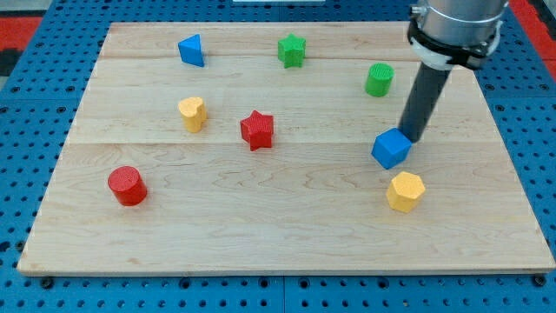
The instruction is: Slide the green circle towards the blue cube
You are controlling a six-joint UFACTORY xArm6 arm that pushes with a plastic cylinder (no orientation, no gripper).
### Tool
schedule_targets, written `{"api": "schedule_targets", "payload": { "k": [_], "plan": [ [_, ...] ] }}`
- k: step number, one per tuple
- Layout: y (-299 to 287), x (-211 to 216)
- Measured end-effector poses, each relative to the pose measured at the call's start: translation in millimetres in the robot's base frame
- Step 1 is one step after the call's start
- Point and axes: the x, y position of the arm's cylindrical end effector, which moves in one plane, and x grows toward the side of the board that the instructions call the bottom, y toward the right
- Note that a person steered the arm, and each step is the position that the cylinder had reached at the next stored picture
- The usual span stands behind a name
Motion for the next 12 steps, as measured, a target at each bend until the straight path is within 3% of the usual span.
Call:
{"api": "schedule_targets", "payload": {
  "k": [2,3,4,5,7,8,9,12],
  "plan": [
    [-96,-52],
    [-112,-94],
    [-102,-137],
    [-54,-153],
    [-31,-102],
    [-39,-119],
    [-4,-129],
    [16,-82]
  ]
}}
